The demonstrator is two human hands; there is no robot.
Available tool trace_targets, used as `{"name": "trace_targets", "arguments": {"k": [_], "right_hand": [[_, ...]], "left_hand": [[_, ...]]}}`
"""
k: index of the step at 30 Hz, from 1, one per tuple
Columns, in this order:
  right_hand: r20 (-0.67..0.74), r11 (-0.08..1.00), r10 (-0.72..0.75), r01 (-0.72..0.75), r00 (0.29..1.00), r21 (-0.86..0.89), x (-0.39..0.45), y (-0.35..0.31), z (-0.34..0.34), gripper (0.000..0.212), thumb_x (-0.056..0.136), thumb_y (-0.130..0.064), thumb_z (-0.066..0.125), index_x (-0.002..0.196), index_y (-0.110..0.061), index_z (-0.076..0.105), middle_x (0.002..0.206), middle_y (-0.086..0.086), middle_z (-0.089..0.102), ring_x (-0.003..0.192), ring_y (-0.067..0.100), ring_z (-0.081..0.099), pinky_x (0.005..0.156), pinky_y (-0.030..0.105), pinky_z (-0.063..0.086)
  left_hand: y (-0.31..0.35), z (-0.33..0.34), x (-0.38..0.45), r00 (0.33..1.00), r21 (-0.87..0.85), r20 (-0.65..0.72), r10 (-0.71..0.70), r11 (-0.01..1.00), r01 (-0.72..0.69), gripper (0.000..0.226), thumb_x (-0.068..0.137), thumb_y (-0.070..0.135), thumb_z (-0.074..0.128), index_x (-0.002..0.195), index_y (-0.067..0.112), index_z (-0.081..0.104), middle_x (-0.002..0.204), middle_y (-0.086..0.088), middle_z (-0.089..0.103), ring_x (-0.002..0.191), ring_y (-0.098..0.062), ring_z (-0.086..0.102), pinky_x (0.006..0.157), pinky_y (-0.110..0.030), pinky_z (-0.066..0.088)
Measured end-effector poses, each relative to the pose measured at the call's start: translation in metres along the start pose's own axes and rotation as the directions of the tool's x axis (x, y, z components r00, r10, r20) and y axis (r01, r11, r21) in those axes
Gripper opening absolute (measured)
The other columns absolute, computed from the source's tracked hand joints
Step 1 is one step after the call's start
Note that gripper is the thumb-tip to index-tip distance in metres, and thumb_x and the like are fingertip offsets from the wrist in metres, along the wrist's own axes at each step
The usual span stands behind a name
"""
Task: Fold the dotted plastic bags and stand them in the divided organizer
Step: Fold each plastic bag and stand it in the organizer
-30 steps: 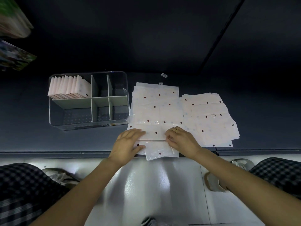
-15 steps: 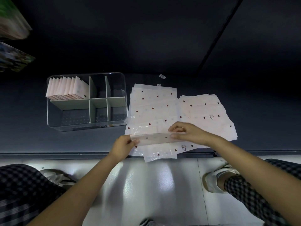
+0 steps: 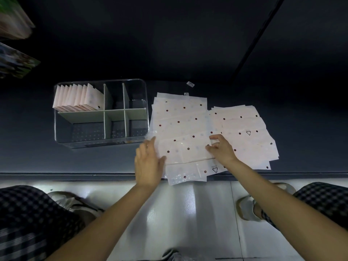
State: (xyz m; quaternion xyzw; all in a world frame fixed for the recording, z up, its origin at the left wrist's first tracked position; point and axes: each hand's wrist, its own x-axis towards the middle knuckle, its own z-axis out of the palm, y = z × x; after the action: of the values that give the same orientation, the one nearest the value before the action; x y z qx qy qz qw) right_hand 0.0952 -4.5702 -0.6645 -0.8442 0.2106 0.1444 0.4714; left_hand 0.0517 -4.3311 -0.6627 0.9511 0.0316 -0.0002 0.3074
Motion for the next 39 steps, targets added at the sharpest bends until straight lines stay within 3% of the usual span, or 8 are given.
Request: {"name": "trace_targets", "arguments": {"k": [3,8,13,17,30,34,36,39], "right_hand": [[0.001,1.000,-0.002,0.002,1.000,-0.013,0.001,0.000,0.000,0.036,0.089,-0.014,0.062,0.123,-0.014,0.050,0.096,0.012,0.061,0.086,0.020,0.052,0.063,0.015,0.038],[0.011,0.997,0.007,-0.007,1.000,-0.072,-0.002,-0.004,0.000,0.040,0.089,-0.013,0.060,0.127,-0.012,0.047,0.085,0.008,0.057,0.086,0.019,0.051,0.071,0.023,0.036],[-0.126,0.839,-0.330,0.229,0.936,-0.493,-0.024,-0.012,0.014,0.044,0.092,-0.011,0.053,0.134,-0.010,0.043,0.121,0.009,0.055,0.118,0.026,0.045,0.087,0.033,0.045],[0.226,0.585,-0.597,0.610,0.770,-0.535,-0.040,-0.018,0.053,0.045,0.100,-0.016,0.039,0.143,-0.003,0.033,0.152,0.012,0.031,0.142,0.023,0.025,0.117,0.025,0.009],[0.375,0.445,-0.342,0.500,0.861,-0.742,-0.025,0.035,0.017,0.074,0.096,-0.057,0.018,0.142,-0.016,-0.023,0.151,-0.002,-0.029,0.141,0.010,-0.024,0.117,0.028,-0.013],[0.401,0.418,-0.371,0.536,0.838,-0.733,-0.025,0.031,-0.012,0.069,0.100,-0.044,0.032,0.149,-0.007,0.000,0.156,0.004,-0.011,0.146,0.013,-0.006,0.116,0.020,-0.007],[0.410,0.280,-0.480,0.578,0.775,-0.766,-0.029,0.024,-0.023,0.066,0.091,-0.028,0.059,0.143,0.001,0.030,0.153,0.016,0.025,0.139,0.022,0.032,0.115,0.025,0.023],[0.457,0.112,-0.584,0.624,0.671,-0.773,-0.032,0.017,-0.030,0.071,0.047,0.005,0.083,0.116,-0.001,0.065,0.114,0.016,0.067,0.097,0.028,0.068,0.074,0.033,0.058]], "left_hand": [[0.006,0.012,-0.003,0.919,0.145,0.237,0.315,0.924,-0.354,0.062,0.095,0.038,0.050,0.147,0.014,0.027,0.156,-0.010,0.017,0.145,-0.028,0.012,0.118,-0.038,0.008],[-0.013,0.031,-0.003,0.829,0.366,0.496,0.257,0.804,-0.469,0.072,0.090,0.064,0.005,0.144,0.026,-0.023,0.150,-0.004,-0.033,0.134,-0.024,-0.036,0.114,-0.040,-0.019],[-0.018,0.033,-0.005,0.819,0.394,0.513,0.257,0.777,-0.491,0.075,0.079,0.069,-0.010,0.141,0.032,-0.029,0.146,-0.005,-0.040,0.132,-0.027,-0.040,0.113,-0.043,-0.020],[-0.016,0.034,-0.005,0.817,0.402,0.524,0.242,0.775,-0.488,0.075,0.077,0.069,-0.012,0.139,0.031,-0.029,0.144,-0.006,-0.042,0.129,-0.028,-0.043,0.113,-0.043,-0.022],[-0.021,0.031,0.000,0.791,0.358,0.546,0.277,0.776,-0.519,0.074,0.081,0.069,-0.006,0.141,0.032,-0.028,0.148,-0.004,-0.038,0.134,-0.026,-0.039,0.110,-0.040,-0.025],[-0.023,0.031,0.000,0.784,0.351,0.555,0.278,0.776,-0.523,0.075,0.080,0.071,-0.009,0.141,0.033,-0.030,0.149,-0.005,-0.038,0.134,-0.025,-0.039,0.111,-0.040,-0.024],[-0.022,0.031,0.001,0.780,0.327,0.562,0.275,0.792,-0.515,0.077,0.078,0.072,-0.009,0.143,0.033,-0.025,0.150,-0.004,-0.035,0.134,-0.024,-0.039,0.110,-0.039,-0.024],[-0.017,0.030,0.003,0.796,0.284,0.551,0.250,0.841,-0.461,0.082,0.076,0.072,-0.007,0.148,0.034,-0.009,0.150,0.001,-0.032,0.133,-0.019,-0.038,0.108,-0.035,-0.025]]}}
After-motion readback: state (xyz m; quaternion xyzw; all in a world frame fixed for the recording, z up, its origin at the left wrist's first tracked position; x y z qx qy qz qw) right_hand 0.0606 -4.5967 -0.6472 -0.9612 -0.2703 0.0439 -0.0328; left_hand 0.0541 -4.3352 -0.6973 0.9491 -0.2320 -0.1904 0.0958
